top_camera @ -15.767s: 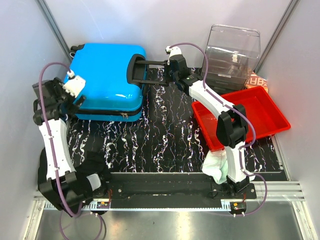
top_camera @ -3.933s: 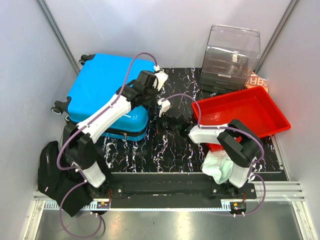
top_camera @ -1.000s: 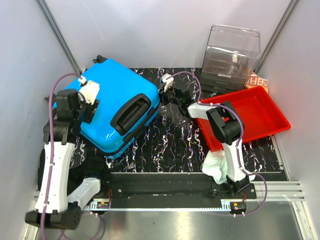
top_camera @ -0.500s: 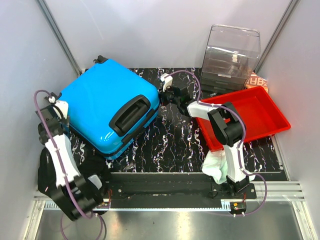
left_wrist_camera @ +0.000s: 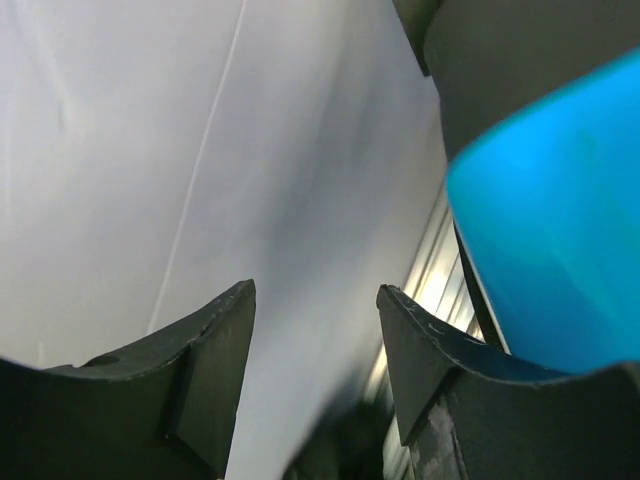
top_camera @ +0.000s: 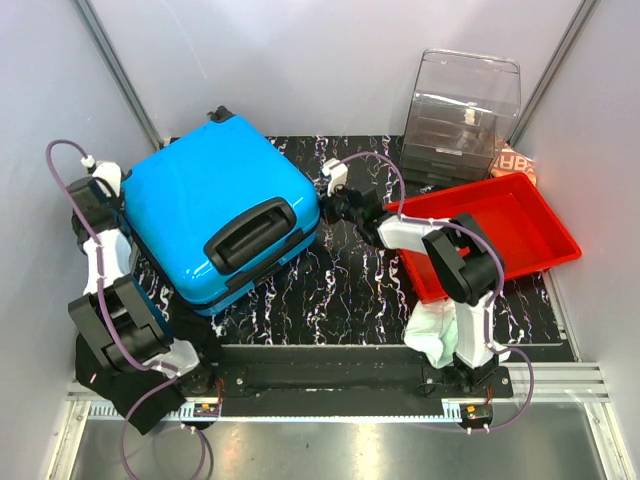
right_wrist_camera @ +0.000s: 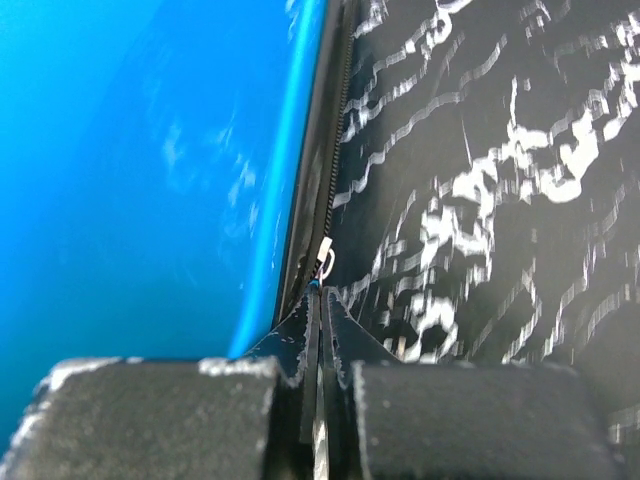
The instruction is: Open, take out, and arrange the luggage
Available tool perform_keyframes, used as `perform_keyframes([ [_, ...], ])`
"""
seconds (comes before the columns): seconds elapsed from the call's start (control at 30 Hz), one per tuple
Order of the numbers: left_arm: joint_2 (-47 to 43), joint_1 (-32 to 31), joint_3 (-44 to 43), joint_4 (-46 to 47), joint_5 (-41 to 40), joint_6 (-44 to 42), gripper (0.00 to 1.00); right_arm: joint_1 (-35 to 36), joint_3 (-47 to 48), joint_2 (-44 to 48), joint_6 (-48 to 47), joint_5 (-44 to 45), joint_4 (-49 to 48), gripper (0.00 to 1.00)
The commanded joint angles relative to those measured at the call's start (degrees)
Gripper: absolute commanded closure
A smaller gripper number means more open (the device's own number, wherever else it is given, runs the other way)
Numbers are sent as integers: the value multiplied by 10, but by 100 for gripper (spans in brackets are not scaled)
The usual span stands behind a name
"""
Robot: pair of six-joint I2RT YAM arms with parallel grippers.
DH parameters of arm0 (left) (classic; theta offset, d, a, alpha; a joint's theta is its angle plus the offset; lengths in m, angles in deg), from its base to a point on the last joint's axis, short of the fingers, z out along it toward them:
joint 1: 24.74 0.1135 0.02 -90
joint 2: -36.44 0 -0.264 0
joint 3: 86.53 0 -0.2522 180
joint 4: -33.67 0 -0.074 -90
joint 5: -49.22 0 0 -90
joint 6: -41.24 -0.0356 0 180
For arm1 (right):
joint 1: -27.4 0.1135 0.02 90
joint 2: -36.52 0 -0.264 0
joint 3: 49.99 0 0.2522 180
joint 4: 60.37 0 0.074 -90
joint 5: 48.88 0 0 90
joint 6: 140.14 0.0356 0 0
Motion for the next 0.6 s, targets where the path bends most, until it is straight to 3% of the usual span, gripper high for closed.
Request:
perform_keyframes([
  [0.0,40,-106,13,-40,151,-30,41,81,-66,89,35,-44,-83,100],
  [0.3,71,-232,-9,-46,200,-11,41,150,-167,173,58,28,-78,100],
  [0.57,110,-267,-122,-118,269,32,41,258,-168,186,104,69,-92,100],
])
